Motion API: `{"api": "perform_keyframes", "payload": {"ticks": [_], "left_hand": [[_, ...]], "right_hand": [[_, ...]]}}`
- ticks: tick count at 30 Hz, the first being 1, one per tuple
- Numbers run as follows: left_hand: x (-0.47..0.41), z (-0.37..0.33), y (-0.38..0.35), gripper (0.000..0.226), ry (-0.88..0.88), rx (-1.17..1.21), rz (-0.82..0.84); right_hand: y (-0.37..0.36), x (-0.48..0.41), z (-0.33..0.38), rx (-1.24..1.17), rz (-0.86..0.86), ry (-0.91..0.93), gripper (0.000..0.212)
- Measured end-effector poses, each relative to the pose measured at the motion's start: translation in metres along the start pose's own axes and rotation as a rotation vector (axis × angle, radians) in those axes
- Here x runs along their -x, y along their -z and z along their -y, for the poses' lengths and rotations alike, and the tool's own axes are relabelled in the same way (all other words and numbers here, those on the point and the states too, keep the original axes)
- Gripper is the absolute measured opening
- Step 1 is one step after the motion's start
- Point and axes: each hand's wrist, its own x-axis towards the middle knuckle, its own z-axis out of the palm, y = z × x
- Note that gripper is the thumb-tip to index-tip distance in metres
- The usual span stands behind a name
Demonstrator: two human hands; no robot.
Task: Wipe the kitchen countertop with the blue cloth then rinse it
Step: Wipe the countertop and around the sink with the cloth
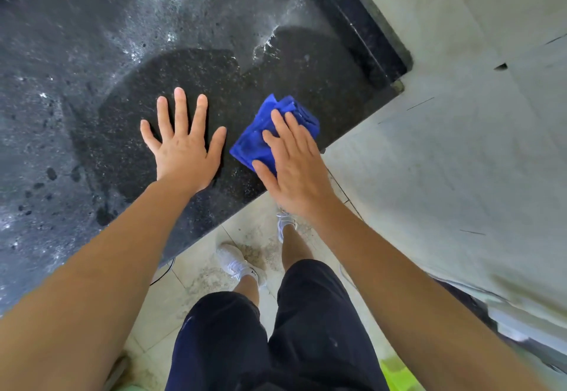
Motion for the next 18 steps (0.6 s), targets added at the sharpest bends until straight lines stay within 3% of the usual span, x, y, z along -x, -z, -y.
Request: {"api": "perform_keyframes", "payload": {"ticks": [3, 6, 11, 15, 18], "left_hand": [[-0.001, -0.001, 0.003, 0.066, -0.002, -0.017, 0.034], [-0.002, 0.000, 0.004, 0.066, -0.006, -0.018, 0.047], [-0.001, 0.000, 0.006, 0.065, -0.024, 0.004, 0.048], [-0.001, 0.009, 0.015, 0.062, -0.074, 0.057, 0.028], [0.001, 0.032, 0.024, 0.052, -0.124, 0.114, -0.100]], "right_hand": [[0.011, 0.012, -0.047, 0.046, -0.010, -0.048, 0.057], [0.027, 0.009, -0.095, 0.049, -0.029, -0.281, 0.062], [0.017, 0.004, -0.060, -0.076, -0.103, -0.487, 0.058], [-0.007, 0.037, 0.024, -0.064, 0.001, -0.296, 0.050], [-0.030, 0.054, 0.083, -0.081, 0.028, -0.093, 0.049]]}}
